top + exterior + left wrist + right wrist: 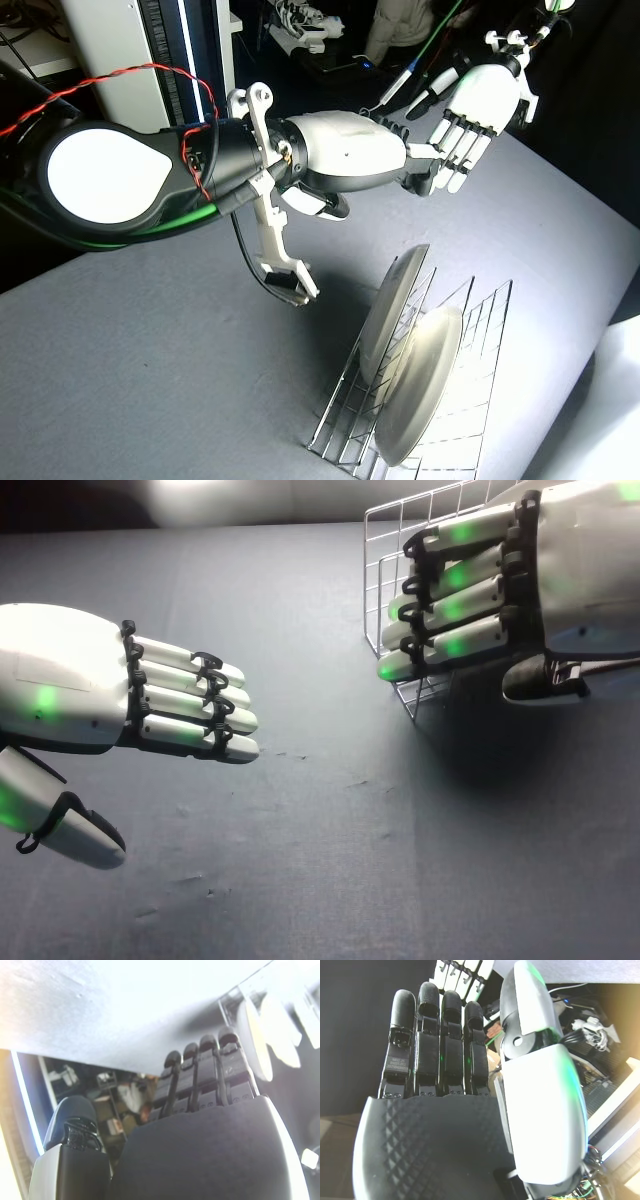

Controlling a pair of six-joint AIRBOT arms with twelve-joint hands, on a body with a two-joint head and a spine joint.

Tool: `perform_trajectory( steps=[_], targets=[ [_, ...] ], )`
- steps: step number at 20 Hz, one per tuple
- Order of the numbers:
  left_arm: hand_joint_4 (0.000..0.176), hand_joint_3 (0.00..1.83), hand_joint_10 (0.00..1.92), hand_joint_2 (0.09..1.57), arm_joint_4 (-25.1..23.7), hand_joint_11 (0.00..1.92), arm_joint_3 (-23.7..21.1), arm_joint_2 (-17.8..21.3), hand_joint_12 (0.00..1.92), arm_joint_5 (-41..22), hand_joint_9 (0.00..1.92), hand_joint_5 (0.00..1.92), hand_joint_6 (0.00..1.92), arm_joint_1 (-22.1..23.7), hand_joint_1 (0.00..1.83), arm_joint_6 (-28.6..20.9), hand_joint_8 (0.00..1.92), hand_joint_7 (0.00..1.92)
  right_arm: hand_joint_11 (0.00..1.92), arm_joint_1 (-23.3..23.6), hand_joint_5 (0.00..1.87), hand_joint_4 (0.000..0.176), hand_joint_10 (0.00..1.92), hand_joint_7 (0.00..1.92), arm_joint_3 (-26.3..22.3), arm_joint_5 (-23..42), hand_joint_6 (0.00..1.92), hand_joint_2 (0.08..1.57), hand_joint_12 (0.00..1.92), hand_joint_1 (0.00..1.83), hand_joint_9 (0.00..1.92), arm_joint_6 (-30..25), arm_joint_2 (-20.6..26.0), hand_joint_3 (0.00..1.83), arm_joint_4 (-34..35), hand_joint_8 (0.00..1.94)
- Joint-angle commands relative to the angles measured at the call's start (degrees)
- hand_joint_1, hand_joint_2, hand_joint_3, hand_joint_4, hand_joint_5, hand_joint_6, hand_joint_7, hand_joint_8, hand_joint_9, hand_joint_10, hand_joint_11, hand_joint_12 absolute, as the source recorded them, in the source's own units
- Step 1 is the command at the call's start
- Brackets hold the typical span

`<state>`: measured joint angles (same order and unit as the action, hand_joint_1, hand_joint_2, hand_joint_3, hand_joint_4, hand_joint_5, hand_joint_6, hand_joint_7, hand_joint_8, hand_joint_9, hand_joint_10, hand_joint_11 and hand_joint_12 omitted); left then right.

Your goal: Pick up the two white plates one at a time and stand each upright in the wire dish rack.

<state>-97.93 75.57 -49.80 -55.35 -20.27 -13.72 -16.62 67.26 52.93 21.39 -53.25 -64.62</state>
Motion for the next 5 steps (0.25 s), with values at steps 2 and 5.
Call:
perform_trajectory(
  steps=[2,5],
  targets=[
    [0.0,0.0,0.0,1.16,3.4,0.0,-0.4,0.7,0.0,-1.4,0.0,0.0,0.0,0.6,0.0,-0.1,0.0,0.0,0.22,0.7,0.53,0.0,0.01,0.58,-0.2,6.2,0.01,1.08,1.12,1.19,0.61,1.8,0.4,0.0,3.0,0.0],
    [0.0,0.0,0.0,1.17,3.4,0.0,-0.1,0.8,0.0,-1.8,0.0,0.0,0.0,0.3,0.0,-0.1,0.0,0.0,0.22,0.7,0.54,0.0,0.01,0.57,-1.0,6.5,0.01,1.08,1.12,1.19,0.6,2.2,0.9,0.0,2.5,0.0]
  ],
)
